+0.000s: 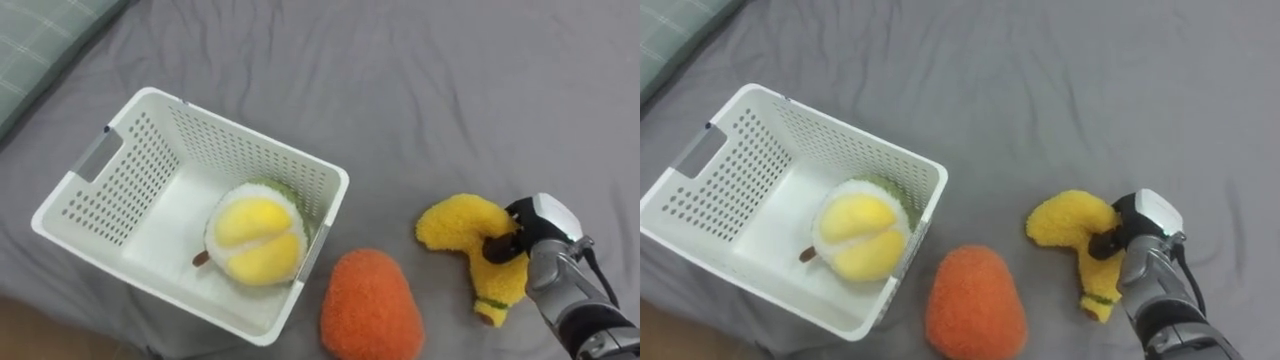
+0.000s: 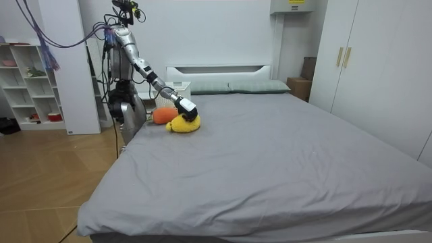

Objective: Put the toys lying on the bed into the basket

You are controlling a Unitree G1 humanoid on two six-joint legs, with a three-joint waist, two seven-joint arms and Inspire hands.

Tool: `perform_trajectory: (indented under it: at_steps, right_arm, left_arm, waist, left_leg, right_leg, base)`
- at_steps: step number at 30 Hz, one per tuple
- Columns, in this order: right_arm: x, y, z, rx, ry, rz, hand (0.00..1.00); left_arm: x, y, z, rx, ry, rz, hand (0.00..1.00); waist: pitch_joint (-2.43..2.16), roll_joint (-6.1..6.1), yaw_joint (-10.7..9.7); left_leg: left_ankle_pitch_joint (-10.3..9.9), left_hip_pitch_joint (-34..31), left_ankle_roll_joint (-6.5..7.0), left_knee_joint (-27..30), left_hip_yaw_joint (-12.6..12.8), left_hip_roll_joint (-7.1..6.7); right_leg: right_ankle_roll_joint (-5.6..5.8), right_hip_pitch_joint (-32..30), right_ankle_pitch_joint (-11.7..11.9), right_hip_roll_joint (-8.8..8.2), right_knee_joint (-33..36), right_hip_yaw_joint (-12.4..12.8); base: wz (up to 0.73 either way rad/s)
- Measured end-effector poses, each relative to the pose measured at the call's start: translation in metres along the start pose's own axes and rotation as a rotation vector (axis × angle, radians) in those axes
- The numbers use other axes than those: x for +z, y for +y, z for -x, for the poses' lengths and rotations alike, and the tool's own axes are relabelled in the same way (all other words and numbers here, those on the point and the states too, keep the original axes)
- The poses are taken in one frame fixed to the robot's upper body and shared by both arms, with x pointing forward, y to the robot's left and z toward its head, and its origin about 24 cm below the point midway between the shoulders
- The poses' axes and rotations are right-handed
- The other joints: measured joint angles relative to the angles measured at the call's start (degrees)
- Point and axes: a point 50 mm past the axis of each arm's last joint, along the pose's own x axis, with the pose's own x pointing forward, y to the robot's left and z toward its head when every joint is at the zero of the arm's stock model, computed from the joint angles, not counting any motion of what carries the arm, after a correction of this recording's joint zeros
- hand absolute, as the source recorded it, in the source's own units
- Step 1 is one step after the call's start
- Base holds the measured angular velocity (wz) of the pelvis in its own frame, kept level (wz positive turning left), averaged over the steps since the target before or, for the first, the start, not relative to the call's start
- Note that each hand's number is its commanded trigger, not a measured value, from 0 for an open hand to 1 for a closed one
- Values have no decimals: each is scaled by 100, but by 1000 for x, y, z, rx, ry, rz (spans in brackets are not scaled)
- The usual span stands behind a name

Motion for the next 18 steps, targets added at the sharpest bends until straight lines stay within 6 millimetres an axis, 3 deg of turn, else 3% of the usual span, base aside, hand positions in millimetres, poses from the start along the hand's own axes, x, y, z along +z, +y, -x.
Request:
perform_trajectory:
  at_steps: [3,4,9,12,18]
  right_arm:
    - [-8,6,3,16,24,-16,100]
    - [-13,9,4,24,39,-28,100]
    - [-12,5,3,15,35,-47,100]
    - [-1,-5,3,-29,-24,-102,100]
    - [43,-39,8,-160,-239,-184,100]
  left_arm:
    - [-1,0,0,-2,2,-1,0]
    - [-1,0,0,-5,3,0,0]
    - [-6,4,1,-6,-1,5,0]
    - [-13,6,3,6,11,19,0]
    - [-30,7,7,16,57,39,0]
  waist:
    - [-15,5,-3]
    - [-52,3,-5]
    - [-107,53,-22]
    - [-127,85,-130]
    - [-142,55,-365]
  left_leg:
    - [2,34,4,20,-57,-15]
    - [5,42,9,20,-61,-17]
    - [10,169,16,1,-30,-21]
    - [13,319,12,-37,12,-19]
    - [25,731,21,-189,178,-9]
  right_leg:
    - [1,68,-1,-6,-4,5]
    - [2,78,-1,-14,-1,9]
    - [28,203,-17,-24,4,3]
    - [35,334,-22,-20,0,23]
    - [53,610,-35,-23,3,163]
  base:
    - [11]
    - [5]
    - [-1]
    - [-3]
    - [-13]
